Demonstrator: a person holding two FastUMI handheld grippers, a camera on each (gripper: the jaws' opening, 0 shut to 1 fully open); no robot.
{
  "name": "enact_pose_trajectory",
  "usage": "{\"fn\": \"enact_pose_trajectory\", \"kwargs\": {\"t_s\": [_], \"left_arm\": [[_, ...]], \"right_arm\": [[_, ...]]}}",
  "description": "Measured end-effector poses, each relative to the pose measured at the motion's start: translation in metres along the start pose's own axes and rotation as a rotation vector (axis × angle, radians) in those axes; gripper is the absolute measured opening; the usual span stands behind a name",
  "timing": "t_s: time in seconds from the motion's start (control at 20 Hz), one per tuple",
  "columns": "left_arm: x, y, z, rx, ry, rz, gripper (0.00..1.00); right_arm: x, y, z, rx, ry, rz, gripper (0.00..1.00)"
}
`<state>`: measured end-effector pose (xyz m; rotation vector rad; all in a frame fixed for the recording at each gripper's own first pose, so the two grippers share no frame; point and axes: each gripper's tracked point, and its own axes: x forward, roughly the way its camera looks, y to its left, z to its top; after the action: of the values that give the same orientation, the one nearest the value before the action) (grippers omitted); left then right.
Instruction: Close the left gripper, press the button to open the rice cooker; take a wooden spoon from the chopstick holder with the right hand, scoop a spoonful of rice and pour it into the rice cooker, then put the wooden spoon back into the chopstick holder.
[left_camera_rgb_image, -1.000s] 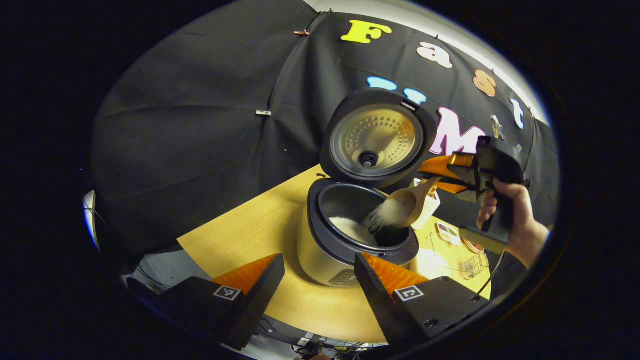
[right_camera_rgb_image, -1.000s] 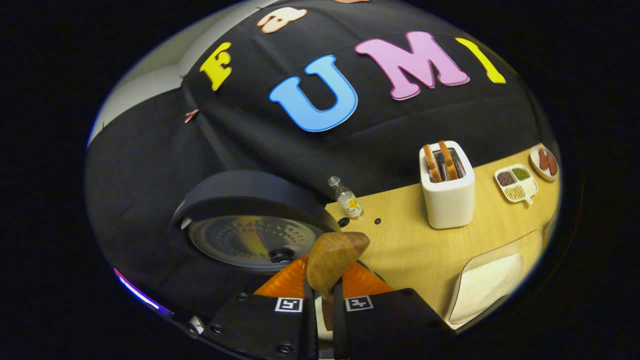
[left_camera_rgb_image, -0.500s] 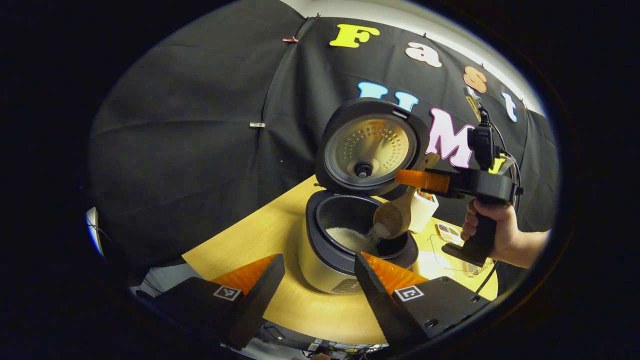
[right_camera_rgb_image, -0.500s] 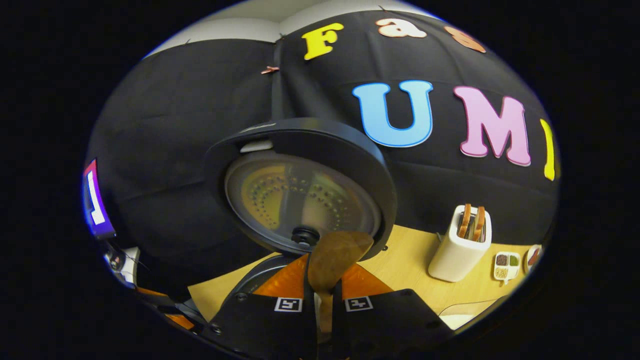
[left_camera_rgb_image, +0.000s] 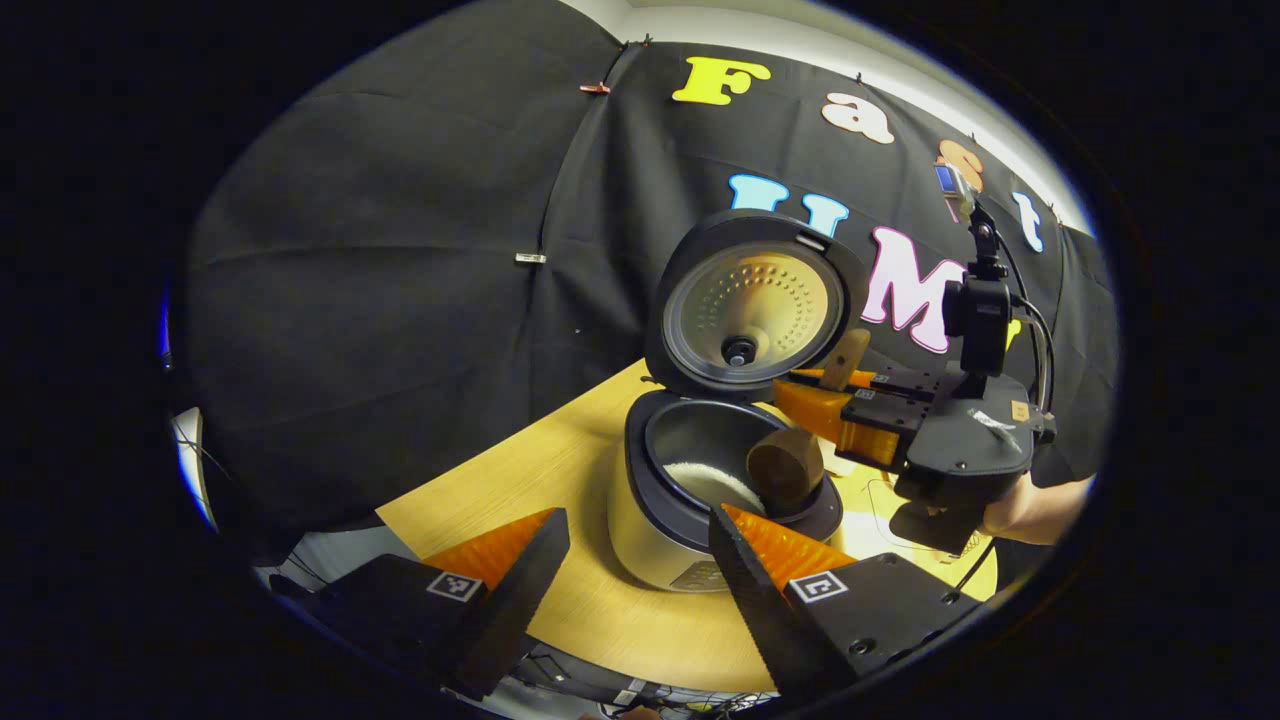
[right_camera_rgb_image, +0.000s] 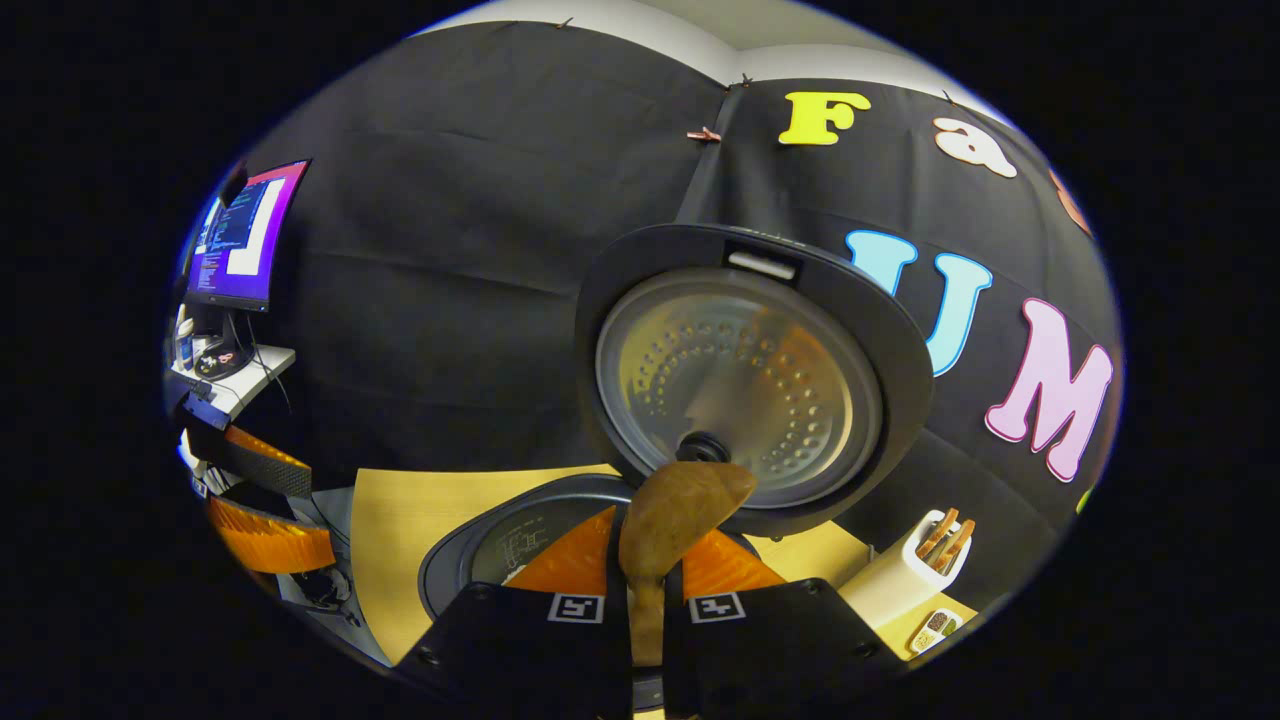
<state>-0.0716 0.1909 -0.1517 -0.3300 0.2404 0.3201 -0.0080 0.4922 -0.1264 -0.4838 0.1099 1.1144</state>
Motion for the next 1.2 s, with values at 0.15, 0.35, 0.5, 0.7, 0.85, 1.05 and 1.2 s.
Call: {"fn": "enact_pose_trajectory", "kwargs": {"t_s": [0.15, 0.35, 0.5, 0.7, 0.85, 1.05, 1.2], "left_arm": [[-0.005, -0.003, -0.001, -0.012, -0.003, -0.001, 0.95], [-0.007, -0.012, -0.004, -0.013, -0.004, -0.013, 0.95], [-0.005, -0.022, -0.001, -0.008, -0.010, -0.029, 0.95], [0.000, -0.046, 0.007, 0.031, -0.023, -0.073, 0.95], [0.000, -0.070, 0.011, 0.046, -0.030, -0.126, 0.96], [0.000, -0.102, 0.009, 0.066, -0.031, -0.186, 0.96], [-0.001, -0.126, 0.006, 0.085, -0.029, -0.227, 0.95]], "right_arm": [[-0.003, -0.011, 0.001, 0.100, 0.007, -0.021, 0.16], [-0.020, -0.044, 0.031, 0.250, -0.052, -0.101, 0.16], [-0.042, -0.066, 0.056, 0.310, -0.110, -0.147, 0.16], [-0.080, -0.104, 0.057, 0.374, -0.127, -0.223, 0.16], [-0.116, -0.142, 0.048, 0.421, -0.122, -0.317, 0.16], [-0.176, -0.201, 0.031, 0.501, -0.141, -0.463, 0.16], [-0.222, -0.240, 0.010, 0.548, -0.141, -0.573, 0.16]]}}
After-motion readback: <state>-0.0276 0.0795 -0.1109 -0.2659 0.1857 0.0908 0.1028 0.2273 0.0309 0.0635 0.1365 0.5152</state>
